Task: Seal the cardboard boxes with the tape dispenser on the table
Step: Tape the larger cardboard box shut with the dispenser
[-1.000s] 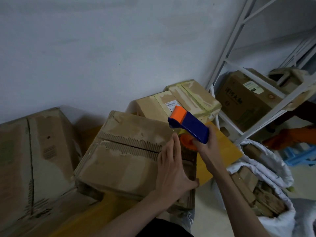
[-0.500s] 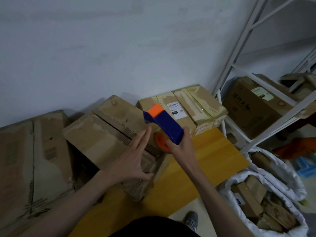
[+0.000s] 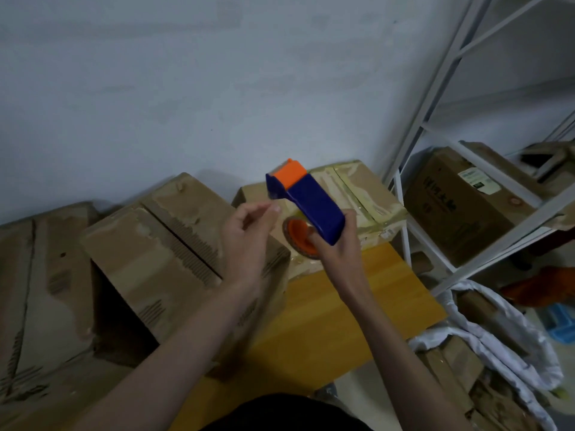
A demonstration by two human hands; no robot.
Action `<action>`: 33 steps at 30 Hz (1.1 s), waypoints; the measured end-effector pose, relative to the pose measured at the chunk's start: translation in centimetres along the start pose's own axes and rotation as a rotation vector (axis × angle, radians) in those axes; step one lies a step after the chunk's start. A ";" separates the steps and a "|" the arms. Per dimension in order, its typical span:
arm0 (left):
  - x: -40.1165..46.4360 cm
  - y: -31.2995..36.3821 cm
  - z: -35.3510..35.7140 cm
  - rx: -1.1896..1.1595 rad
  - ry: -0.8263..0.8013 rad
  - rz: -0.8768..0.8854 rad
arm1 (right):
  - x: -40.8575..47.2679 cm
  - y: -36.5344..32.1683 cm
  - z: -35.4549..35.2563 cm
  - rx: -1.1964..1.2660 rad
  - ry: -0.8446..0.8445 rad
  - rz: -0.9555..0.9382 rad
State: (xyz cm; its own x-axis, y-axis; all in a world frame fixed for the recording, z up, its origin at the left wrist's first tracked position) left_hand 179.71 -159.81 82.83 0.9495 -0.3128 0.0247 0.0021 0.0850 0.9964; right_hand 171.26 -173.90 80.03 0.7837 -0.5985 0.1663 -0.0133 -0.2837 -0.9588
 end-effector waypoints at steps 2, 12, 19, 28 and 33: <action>0.8 -1.4 3.4 -0.143 0.038 -0.133 | 1.2 1.0 -2.6 0.001 0.003 0.012; 4.2 -11.8 9.6 0.341 -0.120 -0.325 | 5.6 13.1 -6.8 -0.078 -0.100 0.190; 7.3 -14.6 7.7 0.402 0.124 -0.325 | 10.1 15.9 -1.5 -0.206 -0.282 0.166; 8.9 -19.2 7.0 0.452 0.221 -0.708 | 11.7 21.1 -0.7 -0.390 -0.477 0.252; 8.4 -19.6 7.0 0.386 0.142 -0.762 | 11.8 21.6 -1.7 -0.323 -0.560 0.234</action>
State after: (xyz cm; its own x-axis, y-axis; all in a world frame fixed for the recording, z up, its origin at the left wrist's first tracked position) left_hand 185.45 -170.75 64.04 0.7629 -0.0303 -0.6458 0.5716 -0.4351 0.6957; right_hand 179.12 -188.36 61.67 0.9395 -0.2183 -0.2641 -0.3374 -0.4558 -0.8236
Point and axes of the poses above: each hand's wrist, its own x-axis towards the middle knuckle, its own z-axis out of the palm, y = z × x, the point moved 4 cm from there along x, towards the middle knuckle, and after that the axes turned 4 degrees about -y, right-handed, at the moved point
